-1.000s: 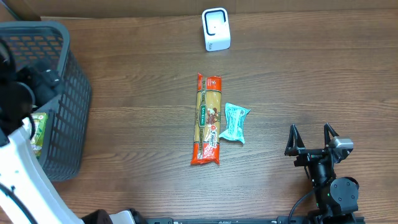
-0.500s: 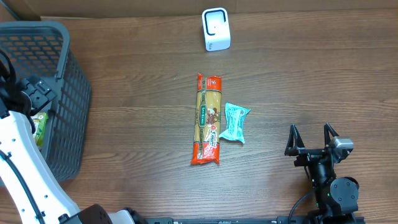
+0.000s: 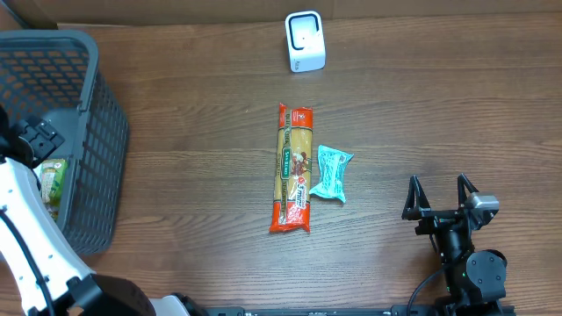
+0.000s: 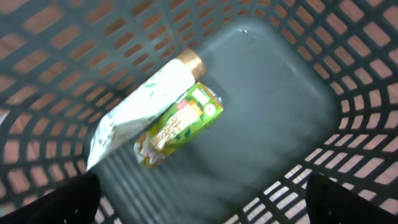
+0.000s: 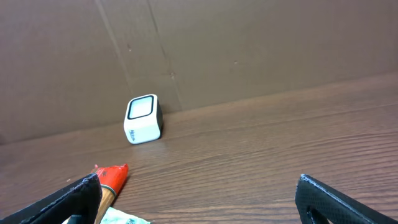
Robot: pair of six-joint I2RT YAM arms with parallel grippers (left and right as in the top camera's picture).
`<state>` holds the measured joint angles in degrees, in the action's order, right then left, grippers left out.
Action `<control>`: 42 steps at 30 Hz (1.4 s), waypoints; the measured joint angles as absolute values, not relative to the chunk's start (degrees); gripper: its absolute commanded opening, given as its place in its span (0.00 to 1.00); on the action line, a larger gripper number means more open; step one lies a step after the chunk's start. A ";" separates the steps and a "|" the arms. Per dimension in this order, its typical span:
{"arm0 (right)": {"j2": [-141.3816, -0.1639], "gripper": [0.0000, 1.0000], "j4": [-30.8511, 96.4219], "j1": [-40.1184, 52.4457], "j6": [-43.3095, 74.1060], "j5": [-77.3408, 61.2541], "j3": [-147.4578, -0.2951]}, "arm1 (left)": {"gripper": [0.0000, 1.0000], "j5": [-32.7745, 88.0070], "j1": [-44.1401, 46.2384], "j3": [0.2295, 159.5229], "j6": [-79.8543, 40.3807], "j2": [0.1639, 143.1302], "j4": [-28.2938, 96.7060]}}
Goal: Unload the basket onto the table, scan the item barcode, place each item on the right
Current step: 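Reach the left gripper into the basket toward the green tea box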
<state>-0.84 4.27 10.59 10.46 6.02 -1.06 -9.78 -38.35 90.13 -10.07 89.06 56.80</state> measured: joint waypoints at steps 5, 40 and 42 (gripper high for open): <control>-0.84 1.00 4.23 10.59 10.44 6.00 -1.06 | 0.96 -9.74 -38.35 90.04 -3.60 93.23 55.88; -0.84 1.00 4.25 10.59 10.46 6.02 -1.06 | 0.43 -9.10 -43.99 89.54 6.76 118.80 52.45; -0.84 1.00 4.25 10.59 10.44 6.02 -1.06 | 0.29 -8.25 -43.99 89.54 6.81 118.96 52.42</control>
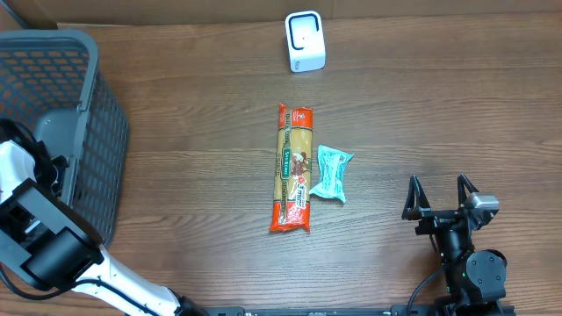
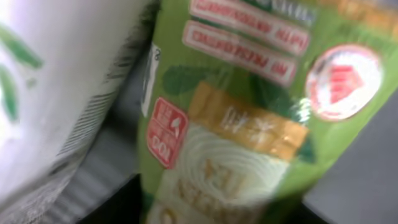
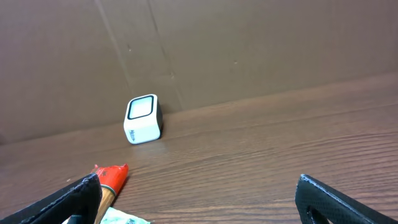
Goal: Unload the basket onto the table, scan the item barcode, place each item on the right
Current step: 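Reach the left gripper into the basket toward the green tea box, then lift the green tea box out of the basket with the left gripper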
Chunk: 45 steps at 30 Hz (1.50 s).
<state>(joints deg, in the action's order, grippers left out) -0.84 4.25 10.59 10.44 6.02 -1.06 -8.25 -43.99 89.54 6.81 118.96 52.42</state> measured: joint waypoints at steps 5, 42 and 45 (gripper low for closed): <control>-0.84 1.00 4.29 10.59 10.44 6.00 -1.06 | 0.04 -6.87 -43.97 90.11 5.93 118.96 52.77; -0.84 1.00 4.27 10.59 10.44 6.00 -1.06 | 0.04 22.57 -15.22 146.08 -1.37 93.27 96.55; -0.84 1.00 4.27 10.59 10.41 6.00 -1.06 | 0.04 20.69 -9.10 144.49 -1.39 94.32 96.84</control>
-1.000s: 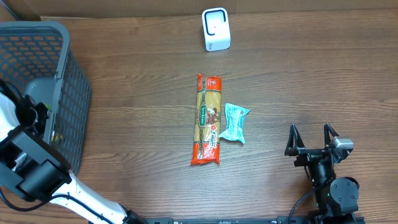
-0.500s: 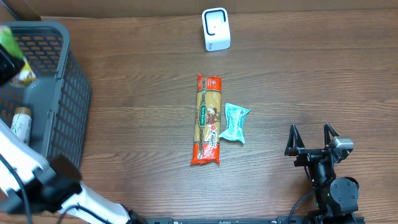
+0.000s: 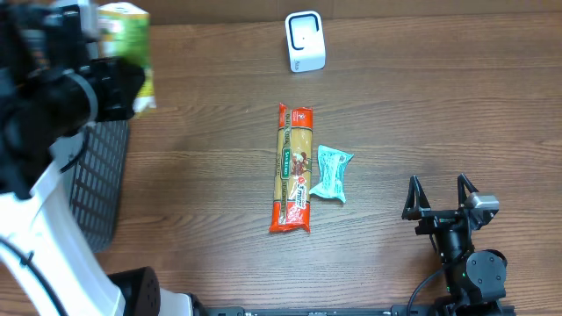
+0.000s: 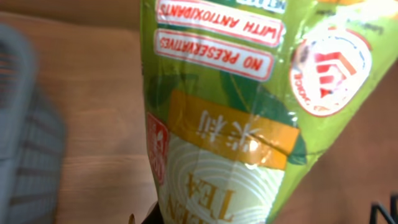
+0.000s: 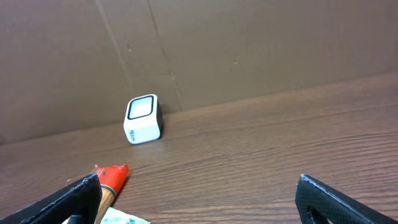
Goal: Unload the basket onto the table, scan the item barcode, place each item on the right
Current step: 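Lift the green tea box out of the basket with the left gripper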
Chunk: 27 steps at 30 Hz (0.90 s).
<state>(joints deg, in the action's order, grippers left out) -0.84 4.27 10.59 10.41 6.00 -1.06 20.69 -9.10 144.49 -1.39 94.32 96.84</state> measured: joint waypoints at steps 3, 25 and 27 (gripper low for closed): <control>-0.84 1.00 4.29 10.59 10.41 6.00 -1.06 | 0.04 18.76 -3.31 139.92 -1.80 95.31 96.42; -0.84 1.00 4.32 10.59 10.44 6.04 -1.06 | 0.22 8.71 17.32 76.58 -18.85 97.10 57.10; -0.80 1.00 4.27 10.59 10.41 6.00 -1.06 | 0.29 8.67 18.37 71.59 -20.73 97.10 52.10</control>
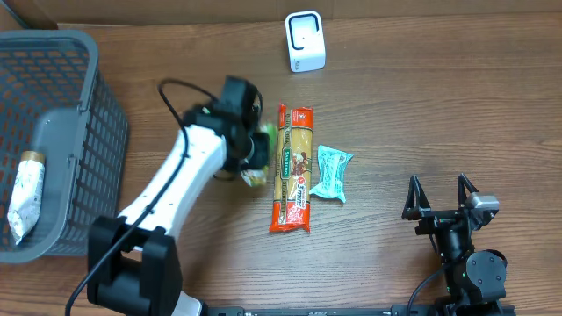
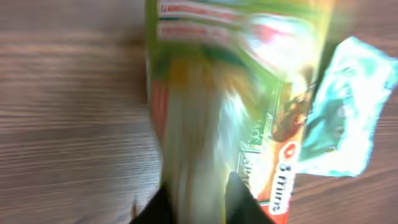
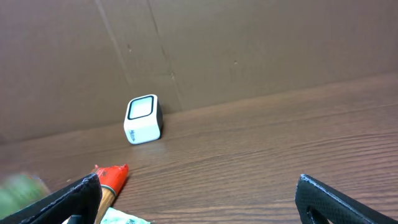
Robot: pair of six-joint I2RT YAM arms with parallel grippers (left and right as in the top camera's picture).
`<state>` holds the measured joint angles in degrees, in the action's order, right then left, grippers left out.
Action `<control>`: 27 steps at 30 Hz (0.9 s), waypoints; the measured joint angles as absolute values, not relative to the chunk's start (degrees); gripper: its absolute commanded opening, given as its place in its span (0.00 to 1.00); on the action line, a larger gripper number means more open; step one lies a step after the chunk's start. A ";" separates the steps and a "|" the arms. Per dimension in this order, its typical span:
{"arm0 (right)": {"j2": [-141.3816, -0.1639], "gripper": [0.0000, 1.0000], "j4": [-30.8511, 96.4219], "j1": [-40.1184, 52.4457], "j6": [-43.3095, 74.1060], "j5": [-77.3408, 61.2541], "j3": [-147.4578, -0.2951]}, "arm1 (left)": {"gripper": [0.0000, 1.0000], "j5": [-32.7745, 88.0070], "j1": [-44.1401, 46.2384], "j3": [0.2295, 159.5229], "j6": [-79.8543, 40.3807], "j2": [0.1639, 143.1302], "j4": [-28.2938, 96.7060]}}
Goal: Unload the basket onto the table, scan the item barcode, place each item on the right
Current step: 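Lift the green tea box out of the basket with the left gripper, then set the green tea box left of the pasta package, release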
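Observation:
My left gripper (image 1: pixel 252 156) is shut on a green tea carton (image 2: pixel 205 118), holding it low over the table just left of the pasta packet (image 1: pixel 293 168). In the left wrist view the carton is blurred and fills the middle. The white barcode scanner (image 1: pixel 305 41) stands at the table's far edge, also seen in the right wrist view (image 3: pixel 143 118). My right gripper (image 1: pixel 442 198) rests open at the near right, nothing between its fingers.
A grey basket (image 1: pixel 88 114) stands at the left with a white pouch (image 1: pixel 25 195) in it. A teal packet (image 1: pixel 331 172) lies right of the pasta packet. A cardboard wall (image 3: pixel 249 43) backs the table.
My left gripper has moved with the green tea carton from high over the basket's far right corner down to the table beside the pasta packet. The right arm has not moved.
My left gripper was open above the basket, over the white pouch and the green tea carton. Then it was down in the basket close on the carton. Then it held the carton high above the basket, and now beside the pasta packet.

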<state>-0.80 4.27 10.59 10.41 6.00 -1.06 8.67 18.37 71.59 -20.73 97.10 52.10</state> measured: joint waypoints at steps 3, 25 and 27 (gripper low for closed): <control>-0.80 1.00 4.27 10.59 10.44 6.00 -1.06 | 0.46 8.73 19.33 66.26 -22.85 97.10 45.47; -0.80 1.00 4.25 10.59 10.44 6.00 -1.06 | 1.00 9.82 11.31 103.74 -14.96 92.64 72.95; -0.80 1.00 4.29 10.59 10.41 5.98 -1.06 | 1.00 9.78 9.15 111.22 -12.99 91.20 76.97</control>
<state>-0.80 4.29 10.59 10.41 5.98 -1.06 9.78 9.15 111.22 -12.99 91.20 76.97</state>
